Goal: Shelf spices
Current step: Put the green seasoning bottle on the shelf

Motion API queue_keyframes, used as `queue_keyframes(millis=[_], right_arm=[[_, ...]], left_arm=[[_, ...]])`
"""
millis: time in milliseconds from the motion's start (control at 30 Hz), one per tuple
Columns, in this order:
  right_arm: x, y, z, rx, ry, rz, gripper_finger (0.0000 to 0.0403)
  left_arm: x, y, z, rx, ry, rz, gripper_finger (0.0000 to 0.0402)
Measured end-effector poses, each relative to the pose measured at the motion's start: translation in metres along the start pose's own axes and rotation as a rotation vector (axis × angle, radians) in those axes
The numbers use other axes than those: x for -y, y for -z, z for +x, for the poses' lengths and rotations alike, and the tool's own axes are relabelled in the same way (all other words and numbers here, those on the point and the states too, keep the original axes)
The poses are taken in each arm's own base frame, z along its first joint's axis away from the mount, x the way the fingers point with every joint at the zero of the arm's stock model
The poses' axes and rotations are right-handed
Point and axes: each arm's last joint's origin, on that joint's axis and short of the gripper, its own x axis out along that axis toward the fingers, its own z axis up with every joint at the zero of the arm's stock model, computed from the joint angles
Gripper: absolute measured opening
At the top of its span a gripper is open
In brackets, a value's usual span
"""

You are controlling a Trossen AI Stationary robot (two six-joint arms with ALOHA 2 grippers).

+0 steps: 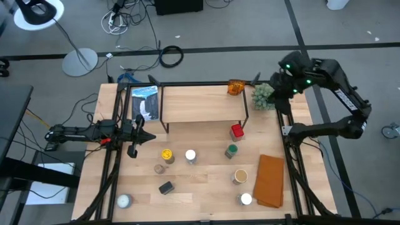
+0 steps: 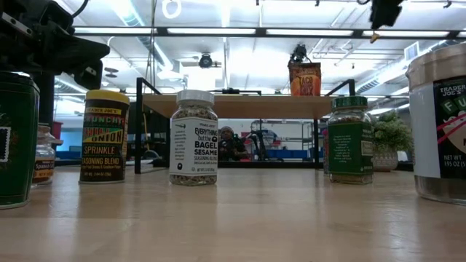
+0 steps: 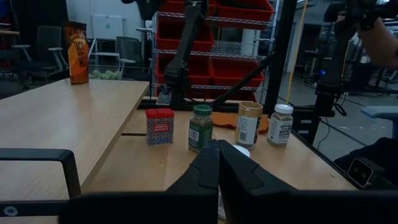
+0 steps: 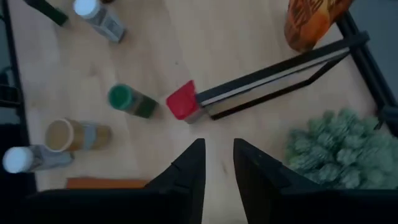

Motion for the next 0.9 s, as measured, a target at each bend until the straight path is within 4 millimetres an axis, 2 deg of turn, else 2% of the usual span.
queue_keyframes(millis=[167, 333, 467, 633, 767, 900], right_arm=[[-0.015, 0.022, -0.014, 0.071, -0.011, 0.046, 0.0078], [-0.023, 0.058, -0.002, 0.100, -0.026, 0.091, 0.0066], [-0.025, 0.095, 0.020, 0.096, -0.044, 0.199, 0.0051], [-0.023, 0.132, 0.060, 0.119, -0.106, 0.301, 0.0035], [-0.021, 0.146, 0.094, 0.178, -0.233, 0.314, 0.0018], [-0.021, 0.146, 0.119, 0.274, -0.352, 0.287, 0.0003]], left_arm=[[0.000, 0.000, 0.000, 0.000, 0.000, 0.000, 0.0007], [0.000, 0.000, 0.000, -0.001, 0.000, 0.000, 0.0007], [0.000, 0.000, 0.000, -0.001, 0.000, 0.000, 0.0007], [0.000, 0.000, 0.000, -0.001, 0.000, 0.000, 0.0007], [0.000, 0.000, 0.000, -0.001, 0.000, 0.000, 0.0007], [0.000, 0.000, 0.000, 0.000, 0.000, 0.000, 0.0007]])
